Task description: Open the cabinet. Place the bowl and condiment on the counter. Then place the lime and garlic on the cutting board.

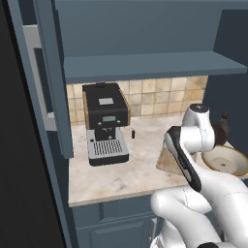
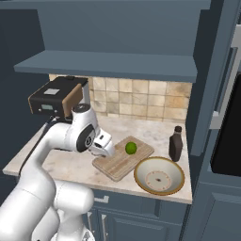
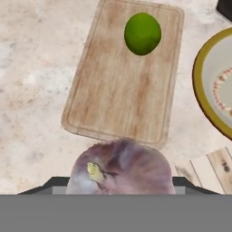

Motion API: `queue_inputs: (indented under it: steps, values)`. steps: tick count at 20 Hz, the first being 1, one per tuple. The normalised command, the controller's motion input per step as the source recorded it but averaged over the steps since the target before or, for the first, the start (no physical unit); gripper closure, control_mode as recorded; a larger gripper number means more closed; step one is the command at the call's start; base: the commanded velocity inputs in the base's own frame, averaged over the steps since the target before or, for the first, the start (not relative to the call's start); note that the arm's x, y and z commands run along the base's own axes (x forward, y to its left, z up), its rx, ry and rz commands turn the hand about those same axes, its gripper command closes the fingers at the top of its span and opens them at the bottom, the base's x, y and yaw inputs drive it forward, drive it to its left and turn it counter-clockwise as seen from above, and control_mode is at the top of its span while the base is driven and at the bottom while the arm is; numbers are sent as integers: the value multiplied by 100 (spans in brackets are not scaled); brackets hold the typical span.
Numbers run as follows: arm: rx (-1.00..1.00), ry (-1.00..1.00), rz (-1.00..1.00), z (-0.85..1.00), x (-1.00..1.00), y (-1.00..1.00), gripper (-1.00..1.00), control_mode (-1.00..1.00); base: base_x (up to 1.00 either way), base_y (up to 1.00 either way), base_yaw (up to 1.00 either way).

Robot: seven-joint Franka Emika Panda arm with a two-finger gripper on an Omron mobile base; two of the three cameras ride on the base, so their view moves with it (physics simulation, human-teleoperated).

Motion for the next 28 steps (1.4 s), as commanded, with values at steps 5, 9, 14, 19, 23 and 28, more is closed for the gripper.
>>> queue_inputs:
  steps: [5, 9, 14, 19, 23, 28]
  values:
    - [0, -2, 0, -25, 20, -2, 100, -100, 0, 0, 0]
    - [0, -3, 0, -37, 5, -19, 100, -100, 0, 0, 0]
    - [0, -3, 0, -28, 0, -32, 100, -100, 0, 0, 0]
    - [0, -1, 0, -19, 4, -24, 100, -100, 0, 0, 0]
    - [0, -2, 0, -18, 18, -16, 100, -100, 0, 0, 0]
    - [0, -1, -2, -1, 27, 0, 100, -100, 0, 0, 0]
